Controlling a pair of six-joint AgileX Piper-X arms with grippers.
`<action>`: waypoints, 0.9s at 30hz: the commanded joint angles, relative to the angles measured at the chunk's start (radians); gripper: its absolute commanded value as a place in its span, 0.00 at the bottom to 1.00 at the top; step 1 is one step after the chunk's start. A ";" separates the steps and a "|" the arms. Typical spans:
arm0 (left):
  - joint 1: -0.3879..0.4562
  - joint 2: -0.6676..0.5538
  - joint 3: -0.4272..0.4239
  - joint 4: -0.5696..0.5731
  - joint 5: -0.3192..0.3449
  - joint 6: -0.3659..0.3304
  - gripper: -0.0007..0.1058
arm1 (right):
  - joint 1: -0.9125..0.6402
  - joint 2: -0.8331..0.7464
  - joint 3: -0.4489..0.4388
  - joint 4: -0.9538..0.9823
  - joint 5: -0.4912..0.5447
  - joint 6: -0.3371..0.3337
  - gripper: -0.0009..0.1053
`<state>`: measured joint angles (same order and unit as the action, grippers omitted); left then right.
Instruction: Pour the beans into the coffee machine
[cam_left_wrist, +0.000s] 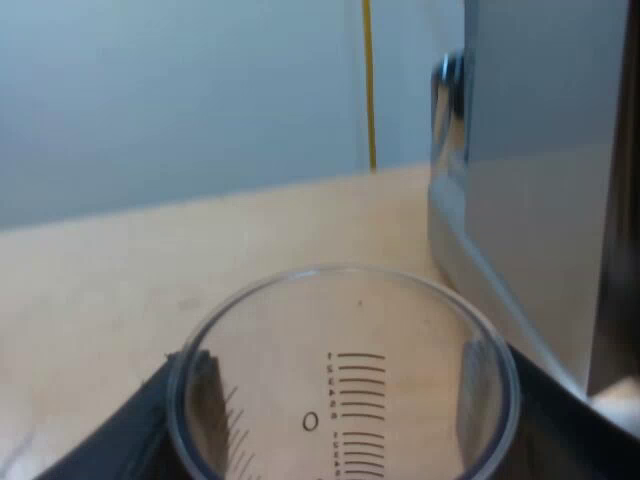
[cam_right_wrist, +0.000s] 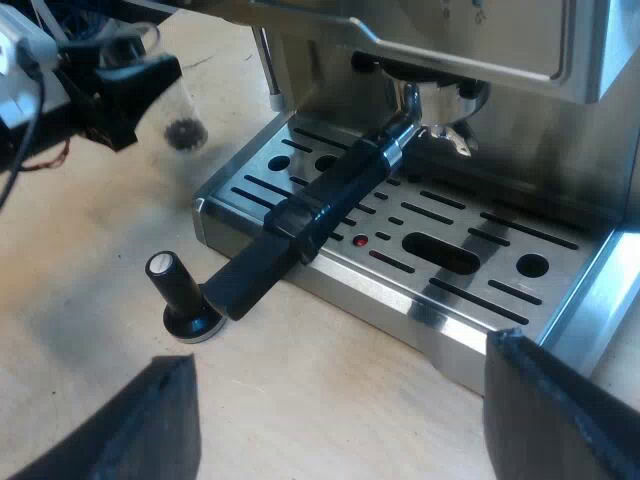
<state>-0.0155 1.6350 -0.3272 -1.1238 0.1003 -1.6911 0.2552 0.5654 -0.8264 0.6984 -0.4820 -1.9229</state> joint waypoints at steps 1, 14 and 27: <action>-0.005 -0.053 -0.002 0.016 -0.017 -0.014 0.40 | 0.001 -0.003 -0.012 -0.006 -0.015 -0.018 0.59; -0.005 -0.343 0.003 0.312 -0.015 -0.014 0.40 | 0.001 -0.003 -0.012 -0.006 -0.015 -0.018 0.59; -0.005 -0.743 -0.017 0.720 -0.021 -0.014 0.40 | 0.001 -0.003 -0.012 -0.009 -0.015 -0.018 0.59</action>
<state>-0.0155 0.8974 -0.3327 -0.4149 0.0963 -1.6911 0.2552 0.5654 -0.8264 0.6984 -0.4820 -1.9229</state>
